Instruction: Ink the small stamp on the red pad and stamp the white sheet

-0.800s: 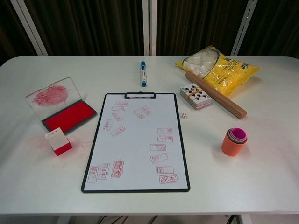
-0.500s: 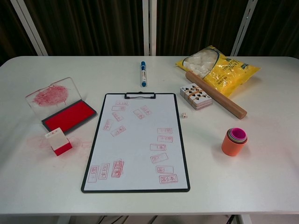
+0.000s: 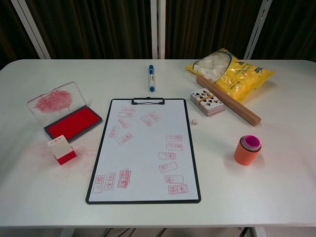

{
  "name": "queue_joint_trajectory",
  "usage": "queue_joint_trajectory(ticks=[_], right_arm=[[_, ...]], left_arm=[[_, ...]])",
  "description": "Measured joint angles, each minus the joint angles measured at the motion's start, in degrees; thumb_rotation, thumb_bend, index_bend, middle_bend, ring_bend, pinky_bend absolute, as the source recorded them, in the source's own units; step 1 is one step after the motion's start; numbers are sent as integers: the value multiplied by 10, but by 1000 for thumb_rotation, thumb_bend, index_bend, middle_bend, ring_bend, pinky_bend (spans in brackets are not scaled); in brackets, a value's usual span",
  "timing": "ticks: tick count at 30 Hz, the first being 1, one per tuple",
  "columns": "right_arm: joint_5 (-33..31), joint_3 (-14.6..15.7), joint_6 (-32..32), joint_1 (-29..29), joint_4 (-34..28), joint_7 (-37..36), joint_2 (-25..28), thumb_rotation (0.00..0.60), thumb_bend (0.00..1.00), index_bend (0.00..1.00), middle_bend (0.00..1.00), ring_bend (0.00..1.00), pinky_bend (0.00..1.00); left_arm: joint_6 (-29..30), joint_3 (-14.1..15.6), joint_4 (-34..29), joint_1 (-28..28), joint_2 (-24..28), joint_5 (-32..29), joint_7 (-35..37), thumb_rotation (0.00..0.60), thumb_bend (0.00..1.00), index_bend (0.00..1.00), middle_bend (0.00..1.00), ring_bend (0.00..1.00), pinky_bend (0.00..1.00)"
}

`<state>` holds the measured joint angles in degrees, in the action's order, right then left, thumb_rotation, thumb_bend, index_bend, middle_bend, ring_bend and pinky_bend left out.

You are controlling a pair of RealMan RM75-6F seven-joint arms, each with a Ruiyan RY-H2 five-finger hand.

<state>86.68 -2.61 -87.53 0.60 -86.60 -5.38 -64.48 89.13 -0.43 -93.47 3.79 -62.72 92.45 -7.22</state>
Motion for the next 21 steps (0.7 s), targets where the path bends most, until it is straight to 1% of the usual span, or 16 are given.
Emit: queue_joint_trajectory(ticks=[2,3,5,7,8,9,11,12,13,15,18,21], right_arm=[[0,0,3,2,0,1,0,600,147,0,0,0,0],[1,0,5,3,-1,3,-1,600,148,0,0,0,0],[3,2,6,3,-3,6,-1,600,149,0,0,0,0],[4,2,7,4,-4,9,-1,600,151,0,0,0,0],[3,2,7,4,-5,9,-1,600,151,0,0,0,0],[3,2,7,4,-6,9,-1,600,151,0,0,0,0],[3,2,8,3,-7,10,0,600,151,0,0,0,0],[2,3,8,3,-7,12,0,600,151,0,0,0,0],[2,3,9,3,-7,13,0,600,152,0,0,0,0],[2,4,10,3,-8,14,-1,600,153,0,0,0,0],[3,5,8,1,-8,15,-1,600,153,0,0,0,0],[2,5,3,-2,-8,14,0,600,155,0,0,0,0]], left_arm=[[-3,2,-6,0,-1,-1,-2,159,4,74,106,113,240],[-6,4,-9,0,-1,-1,-4,186,4,74,113,135,294],[-9,7,-16,0,-2,0,-7,265,4,96,169,221,438],[-7,8,-22,-1,-7,2,-8,334,4,160,280,375,602],[-7,9,-25,-2,-9,4,-7,358,5,197,333,453,664],[-8,11,-27,-2,-11,5,-5,381,9,220,367,514,714],[-18,15,-32,0,-12,5,-3,463,34,247,407,647,819],[-25,17,-35,2,-13,4,-3,499,42,249,410,686,848],[-37,19,-39,5,-13,4,-4,554,51,250,413,741,884],[-57,22,-46,11,-15,2,-12,598,55,255,410,779,911],[-79,23,-54,21,-25,-4,-42,600,56,278,401,790,921],[-90,19,-55,29,-49,-9,-87,600,56,284,394,777,909]])
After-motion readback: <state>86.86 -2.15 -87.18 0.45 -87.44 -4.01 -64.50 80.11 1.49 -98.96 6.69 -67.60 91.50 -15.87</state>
